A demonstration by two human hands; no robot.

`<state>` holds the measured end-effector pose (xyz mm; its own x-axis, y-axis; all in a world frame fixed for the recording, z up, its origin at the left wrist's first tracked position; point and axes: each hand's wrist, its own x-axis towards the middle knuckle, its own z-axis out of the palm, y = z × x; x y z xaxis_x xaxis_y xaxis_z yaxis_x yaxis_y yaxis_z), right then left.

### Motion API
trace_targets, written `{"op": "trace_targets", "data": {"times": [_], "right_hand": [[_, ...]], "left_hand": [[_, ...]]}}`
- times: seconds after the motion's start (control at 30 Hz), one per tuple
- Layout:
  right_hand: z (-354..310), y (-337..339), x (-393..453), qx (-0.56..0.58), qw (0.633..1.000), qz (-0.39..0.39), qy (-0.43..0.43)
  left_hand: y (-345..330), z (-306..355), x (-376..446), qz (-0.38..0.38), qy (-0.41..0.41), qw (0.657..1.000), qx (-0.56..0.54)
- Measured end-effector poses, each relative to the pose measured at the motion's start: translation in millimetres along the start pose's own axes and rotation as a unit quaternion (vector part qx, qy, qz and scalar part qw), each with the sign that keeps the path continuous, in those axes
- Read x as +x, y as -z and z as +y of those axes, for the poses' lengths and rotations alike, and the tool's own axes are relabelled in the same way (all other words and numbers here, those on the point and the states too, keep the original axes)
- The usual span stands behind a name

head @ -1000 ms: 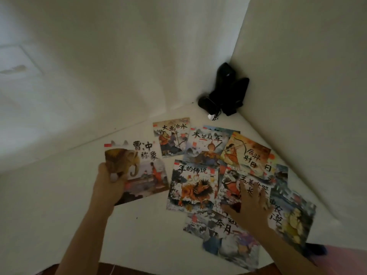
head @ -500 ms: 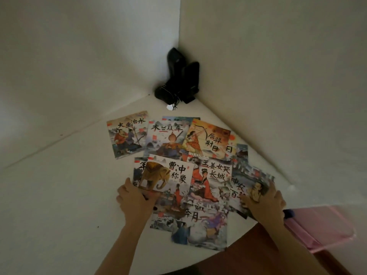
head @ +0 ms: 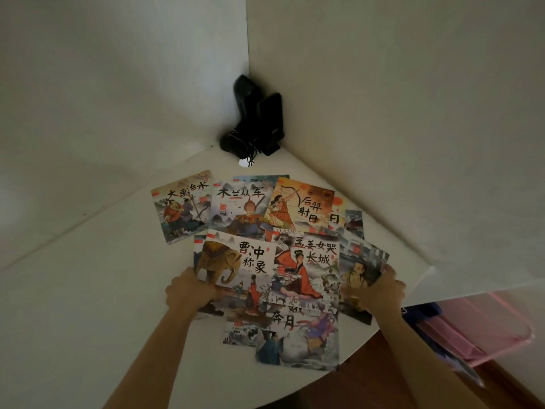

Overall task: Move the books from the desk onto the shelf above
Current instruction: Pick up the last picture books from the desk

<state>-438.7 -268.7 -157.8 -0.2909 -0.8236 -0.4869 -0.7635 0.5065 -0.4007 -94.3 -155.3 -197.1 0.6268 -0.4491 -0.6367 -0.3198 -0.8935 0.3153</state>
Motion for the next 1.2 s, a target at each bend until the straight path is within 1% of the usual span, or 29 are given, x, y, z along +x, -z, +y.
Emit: {"op": "trace_targets", "data": {"times": [0.07,0.13,0.17,0.23,0.33,0.4,0.53,0.6,0.67,0.73,0.8,0.87,0.93,1.0,1.07,1.13,1.17,1.2], "right_hand": [[-6,-6,-3,-0.021,1.000,-0.001,0.020],[-13,-14,-7,-0.025,0.998,0.000,0.060],[-17,-19,-8,-0.012,0.997,0.001,0.073],[-23,-27,-10,0.036,0.997,0.007,0.073],[-28,-27,-6,0.090,0.996,0.022,0.014],[-28,-23,-1,0.078,0.997,0.017,-0.005],[-25,-26,2,0.042,0.999,0.015,0.021],[-28,-29,1,0.042,0.999,0.019,0.029],[-33,-31,0,0.049,0.998,0.017,0.038],[-39,-32,-2,0.049,0.998,0.010,0.047],[-44,-35,-3,0.045,0.997,0.004,0.060],[-50,-37,-5,0.042,0.996,0.001,0.073],[-55,-41,-9,0.040,0.996,-0.003,0.083],[-60,-45,-14,0.020,0.996,-0.011,0.089],[-64,-51,-20,0.016,0.995,-0.012,0.102],[-65,-55,-24,0.016,0.993,-0.007,0.116],[-63,-56,-24,0.015,0.993,-0.006,0.120],[-60,-56,-23,0.019,0.992,-0.005,0.123]], "left_hand": [[2,1,-4,0.005,-0.019,1.000,0.000],[1,2,-4,-0.014,-0.041,0.997,-0.070],[1,3,-6,-0.017,-0.049,0.991,-0.124],[0,4,-4,-0.023,-0.069,0.977,-0.199],[5,3,-15,-0.028,-0.099,0.966,-0.236],[12,-3,-23,-0.043,-0.103,0.961,-0.255],[36,-26,-30,-0.036,-0.123,0.955,-0.268],[50,-36,-36,-0.043,-0.142,0.946,-0.287],[64,-44,-39,-0.041,-0.140,0.946,-0.290],[78,-51,-44,-0.022,-0.132,0.944,-0.303],[94,-59,-50,0.028,-0.114,0.943,-0.312],[111,-66,-60,0.079,-0.102,0.934,-0.334],[123,-67,-69,0.102,-0.099,0.916,-0.374],[122,-53,-76,0.072,-0.114,0.909,-0.394],[104,-27,-79,0.010,-0.136,0.907,-0.398],[75,3,-77,-0.047,-0.135,0.903,-0.404],[57,16,-73,-0.068,-0.138,0.906,-0.394],[40,25,-67,-0.078,-0.147,0.916,-0.366]]}}
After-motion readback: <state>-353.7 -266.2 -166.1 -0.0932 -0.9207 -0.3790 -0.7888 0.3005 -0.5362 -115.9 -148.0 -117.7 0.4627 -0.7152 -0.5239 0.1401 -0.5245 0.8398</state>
